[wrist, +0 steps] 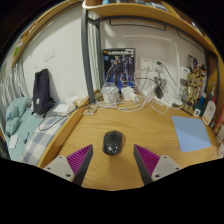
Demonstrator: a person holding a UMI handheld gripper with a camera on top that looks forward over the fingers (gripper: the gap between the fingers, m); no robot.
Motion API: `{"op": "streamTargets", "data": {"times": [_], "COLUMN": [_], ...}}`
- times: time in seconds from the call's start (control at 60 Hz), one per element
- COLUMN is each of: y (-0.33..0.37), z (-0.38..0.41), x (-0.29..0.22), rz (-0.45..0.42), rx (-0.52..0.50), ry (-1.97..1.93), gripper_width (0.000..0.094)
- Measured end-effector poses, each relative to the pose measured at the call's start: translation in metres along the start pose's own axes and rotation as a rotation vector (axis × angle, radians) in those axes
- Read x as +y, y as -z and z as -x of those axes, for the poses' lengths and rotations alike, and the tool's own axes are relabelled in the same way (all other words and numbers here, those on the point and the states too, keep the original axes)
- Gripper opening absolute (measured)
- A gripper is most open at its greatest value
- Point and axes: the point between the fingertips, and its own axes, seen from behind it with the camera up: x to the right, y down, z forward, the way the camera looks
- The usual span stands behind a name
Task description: Arrange mouse
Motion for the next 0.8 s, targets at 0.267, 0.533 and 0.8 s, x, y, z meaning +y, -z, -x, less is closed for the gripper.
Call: {"op": "streamTargets", "data": {"times": [0.267,0.533,0.8], "y": [-0.078,-0.111,-0.109], "z": [0.007,0.008,0.007], "x": [-0.006,-0.005,-0.004], "rz": [-0.019,-0.038,-0.033], "rx": [0.023,0.037,0.029], "ry": [-0.021,0.002,-0.005], "gripper_width": [0.0822,0.0483,0.0284]}}
